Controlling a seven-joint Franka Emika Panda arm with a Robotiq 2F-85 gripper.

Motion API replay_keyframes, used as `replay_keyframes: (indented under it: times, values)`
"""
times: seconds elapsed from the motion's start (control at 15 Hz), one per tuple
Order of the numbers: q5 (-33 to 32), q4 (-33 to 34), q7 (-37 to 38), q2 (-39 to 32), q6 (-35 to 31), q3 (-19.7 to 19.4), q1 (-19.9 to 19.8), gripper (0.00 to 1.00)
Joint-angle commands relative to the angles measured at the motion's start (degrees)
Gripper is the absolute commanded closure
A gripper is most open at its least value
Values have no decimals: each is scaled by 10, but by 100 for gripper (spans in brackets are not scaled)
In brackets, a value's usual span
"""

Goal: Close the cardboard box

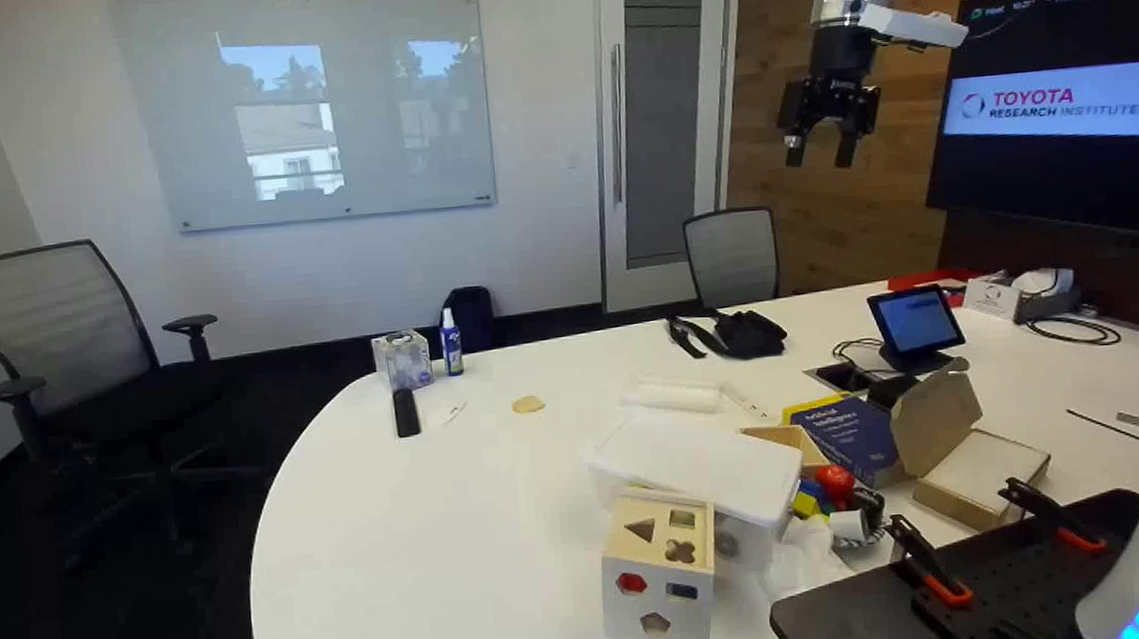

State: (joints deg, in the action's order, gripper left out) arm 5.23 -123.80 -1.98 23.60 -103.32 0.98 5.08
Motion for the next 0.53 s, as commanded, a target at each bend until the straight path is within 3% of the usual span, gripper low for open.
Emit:
replay_keyframes:
  times: [0.0,0.27,0.47]
  values:
    - [2,1,-2,0,1,5,-6,0]
    - [-72,-30,-33,9,-21,-6,-25,0]
    - [-117,-61,-88,9,-47,-42,-48,0]
